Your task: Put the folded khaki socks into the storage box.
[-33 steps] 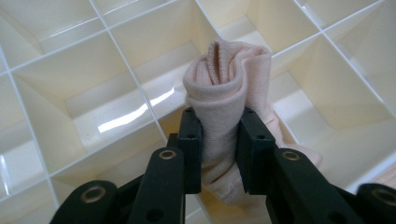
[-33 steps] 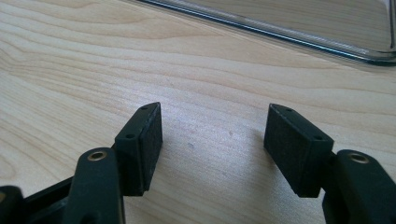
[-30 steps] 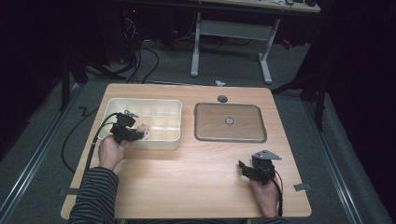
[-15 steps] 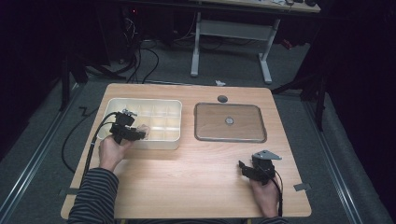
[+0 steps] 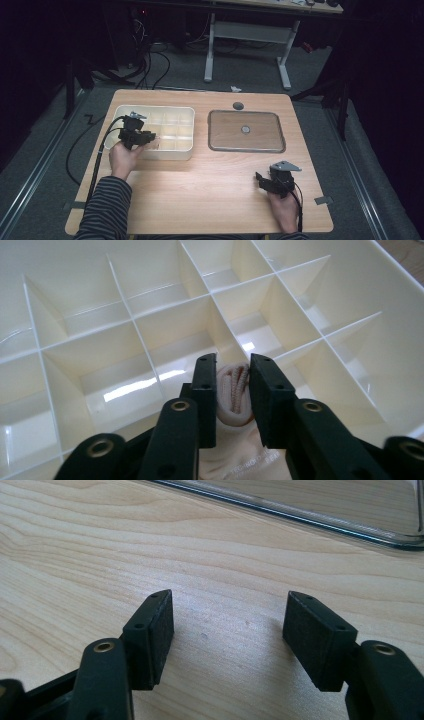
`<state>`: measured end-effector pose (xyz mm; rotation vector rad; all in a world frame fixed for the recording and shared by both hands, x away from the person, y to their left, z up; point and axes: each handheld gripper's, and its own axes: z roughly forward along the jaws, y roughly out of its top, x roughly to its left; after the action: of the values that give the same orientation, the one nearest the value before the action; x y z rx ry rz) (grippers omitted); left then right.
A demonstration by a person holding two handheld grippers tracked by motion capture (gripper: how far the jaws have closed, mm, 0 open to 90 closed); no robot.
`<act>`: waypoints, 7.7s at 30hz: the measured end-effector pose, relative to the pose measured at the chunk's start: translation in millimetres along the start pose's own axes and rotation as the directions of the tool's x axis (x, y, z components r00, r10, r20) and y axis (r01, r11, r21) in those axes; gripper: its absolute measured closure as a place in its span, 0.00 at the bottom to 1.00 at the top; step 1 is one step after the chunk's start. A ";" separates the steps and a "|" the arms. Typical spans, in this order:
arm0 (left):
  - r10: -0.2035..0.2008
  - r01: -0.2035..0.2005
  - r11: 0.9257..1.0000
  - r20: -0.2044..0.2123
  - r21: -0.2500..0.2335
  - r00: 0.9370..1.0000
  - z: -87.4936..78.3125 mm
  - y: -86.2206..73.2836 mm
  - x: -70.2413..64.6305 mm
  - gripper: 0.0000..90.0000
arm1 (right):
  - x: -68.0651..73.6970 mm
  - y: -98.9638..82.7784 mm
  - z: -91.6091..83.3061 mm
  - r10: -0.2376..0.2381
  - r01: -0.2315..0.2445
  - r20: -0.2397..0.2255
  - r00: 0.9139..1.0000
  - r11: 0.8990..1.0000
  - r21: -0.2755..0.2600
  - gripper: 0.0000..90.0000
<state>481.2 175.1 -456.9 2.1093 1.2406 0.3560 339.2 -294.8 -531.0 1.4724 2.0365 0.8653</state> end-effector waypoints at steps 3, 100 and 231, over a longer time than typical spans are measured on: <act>0.012 -0.011 1.000 -0.012 0.019 1.000 3.2 -0.5 -0.7 0.87 | 0.0 0.0 0.0 0.000 0.000 0.000 1.000 1.000 0.000 0.41; -0.039 0.034 0.996 -0.051 -0.084 0.998 -51.4 -21.8 -6.4 0.35 | 0.1 0.0 0.1 -0.003 0.003 -0.002 1.000 1.000 0.000 0.41; -0.008 0.028 0.993 0.171 -0.116 0.985 -34.2 -76.6 -89.5 0.17 | 0.2 0.1 0.1 -0.001 0.001 -0.002 1.000 1.000 0.000 0.41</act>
<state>365.5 138.2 -473.5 1.9819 1.1116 0.2304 339.3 -294.6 -531.0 1.4709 2.0386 0.8664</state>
